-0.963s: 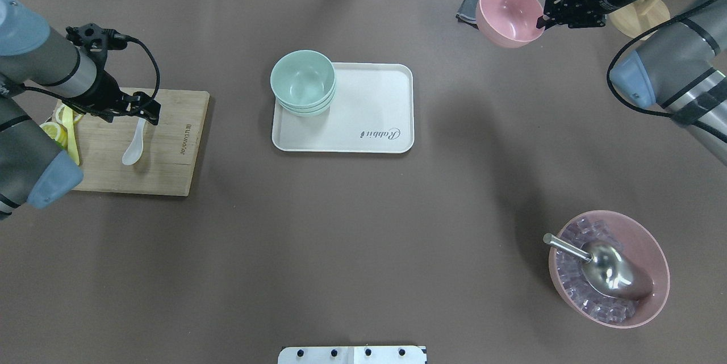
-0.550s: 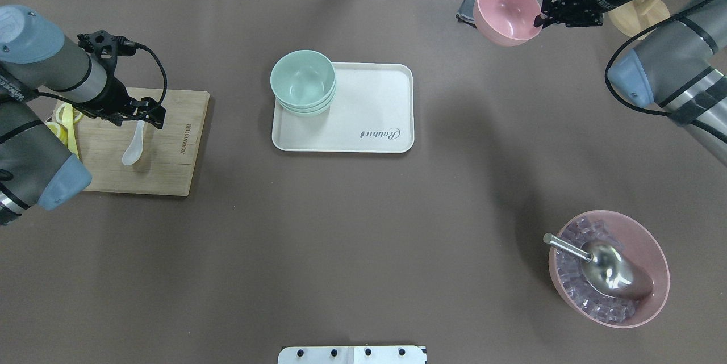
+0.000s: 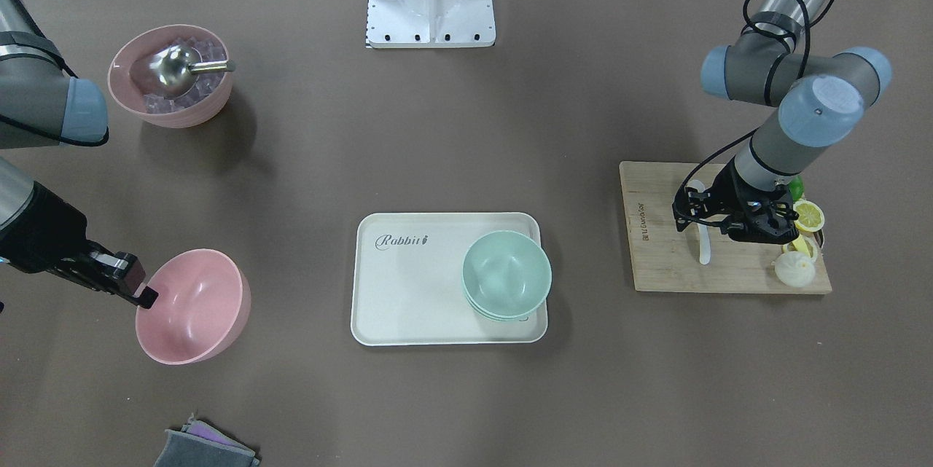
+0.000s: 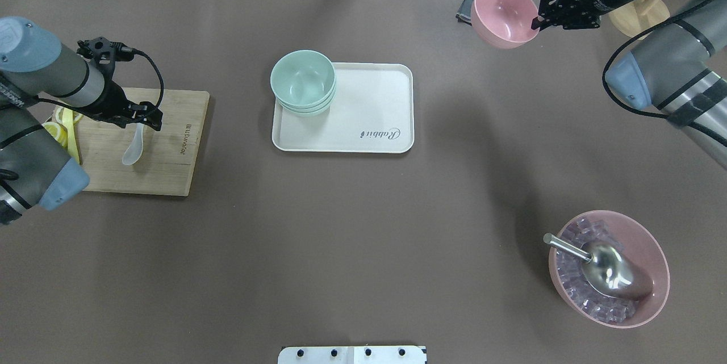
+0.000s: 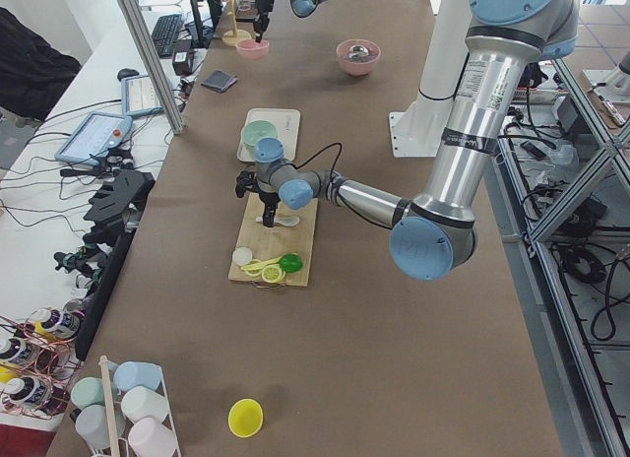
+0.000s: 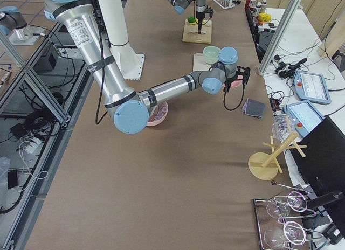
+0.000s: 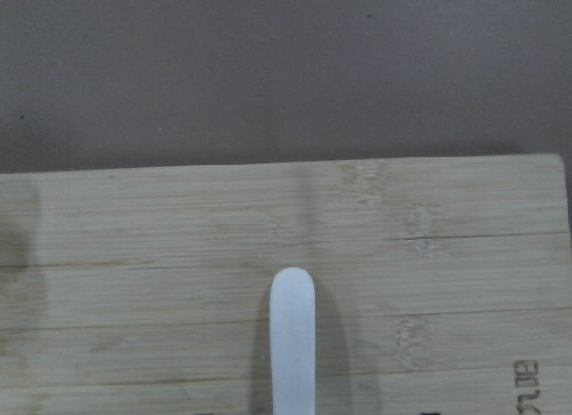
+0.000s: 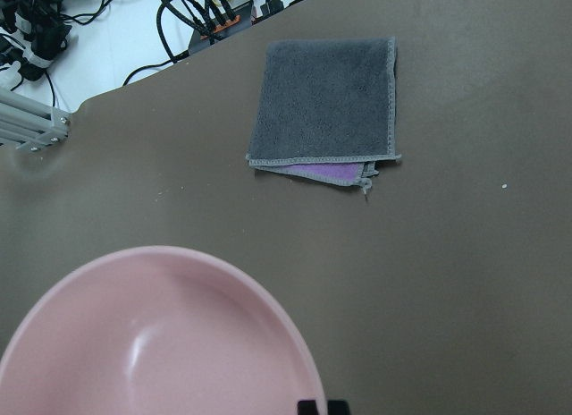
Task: Stack pink bowl on green and place spoon
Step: 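Grasp the white spoon on the cutting board with the left gripper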
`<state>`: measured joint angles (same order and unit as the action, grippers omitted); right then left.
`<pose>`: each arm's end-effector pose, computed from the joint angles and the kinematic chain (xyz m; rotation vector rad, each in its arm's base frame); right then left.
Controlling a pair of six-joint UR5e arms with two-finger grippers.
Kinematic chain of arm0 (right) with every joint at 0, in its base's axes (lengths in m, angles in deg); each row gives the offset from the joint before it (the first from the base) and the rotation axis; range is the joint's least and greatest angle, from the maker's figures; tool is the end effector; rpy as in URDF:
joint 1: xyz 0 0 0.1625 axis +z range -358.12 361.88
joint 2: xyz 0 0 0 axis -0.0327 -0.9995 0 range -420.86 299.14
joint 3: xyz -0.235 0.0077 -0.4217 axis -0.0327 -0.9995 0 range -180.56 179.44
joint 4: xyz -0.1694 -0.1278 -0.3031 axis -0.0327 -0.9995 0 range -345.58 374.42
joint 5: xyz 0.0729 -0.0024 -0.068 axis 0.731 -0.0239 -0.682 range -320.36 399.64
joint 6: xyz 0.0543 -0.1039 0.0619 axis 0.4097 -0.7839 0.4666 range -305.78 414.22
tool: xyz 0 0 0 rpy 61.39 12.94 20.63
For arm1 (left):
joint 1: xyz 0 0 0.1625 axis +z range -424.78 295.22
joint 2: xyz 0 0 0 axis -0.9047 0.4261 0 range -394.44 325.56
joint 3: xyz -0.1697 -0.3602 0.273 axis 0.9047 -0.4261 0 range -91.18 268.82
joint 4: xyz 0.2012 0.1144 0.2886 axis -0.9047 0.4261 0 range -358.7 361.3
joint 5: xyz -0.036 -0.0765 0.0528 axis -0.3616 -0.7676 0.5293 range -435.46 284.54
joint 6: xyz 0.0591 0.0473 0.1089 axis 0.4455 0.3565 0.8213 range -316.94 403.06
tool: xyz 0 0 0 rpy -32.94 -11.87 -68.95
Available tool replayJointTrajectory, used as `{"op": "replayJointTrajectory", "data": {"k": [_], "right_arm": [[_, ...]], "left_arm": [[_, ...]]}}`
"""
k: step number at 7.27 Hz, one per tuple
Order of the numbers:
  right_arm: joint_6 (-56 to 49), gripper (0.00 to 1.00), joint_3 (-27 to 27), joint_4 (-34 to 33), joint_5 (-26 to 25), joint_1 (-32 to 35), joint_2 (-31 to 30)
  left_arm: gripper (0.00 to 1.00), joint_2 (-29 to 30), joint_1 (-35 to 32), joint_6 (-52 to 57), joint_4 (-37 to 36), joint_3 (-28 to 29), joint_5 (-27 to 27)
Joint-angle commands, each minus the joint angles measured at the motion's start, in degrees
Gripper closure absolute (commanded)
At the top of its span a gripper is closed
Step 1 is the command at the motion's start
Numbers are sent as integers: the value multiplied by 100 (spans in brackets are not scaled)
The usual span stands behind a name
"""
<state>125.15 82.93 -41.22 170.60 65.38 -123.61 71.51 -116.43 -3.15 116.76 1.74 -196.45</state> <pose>-0.2632 -0.6320 0.4451 0.1120 -1.1250 0.3484 0.3322 -0.5246 0.5759 0.1344 0.8245 0.0525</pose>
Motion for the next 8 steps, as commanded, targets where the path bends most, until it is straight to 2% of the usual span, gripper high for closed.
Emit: {"op": "replayJointTrajectory", "data": {"k": [1,3,5,6,7,8], "right_arm": [[0,100,1,1,0,-5,0],[-17,100,-8,9,-9,-5,-26],[-9,100,-8,9,-9,-5,-18],[-9,100,-8,10,-9,-5,-18],[0,100,1,10,-9,-5,-18],[0,100,18,10,0,-5,0]], "left_arm": [[34,-13,-11,-2,3,-11,-12],[42,-13,-2,-2,-6,15,-3],[56,-21,-2,-2,-6,15,-3],[56,-21,-2,-2,3,24,5],[61,-21,-2,-2,3,24,6],[80,-13,-2,-11,-6,7,-12]]}}
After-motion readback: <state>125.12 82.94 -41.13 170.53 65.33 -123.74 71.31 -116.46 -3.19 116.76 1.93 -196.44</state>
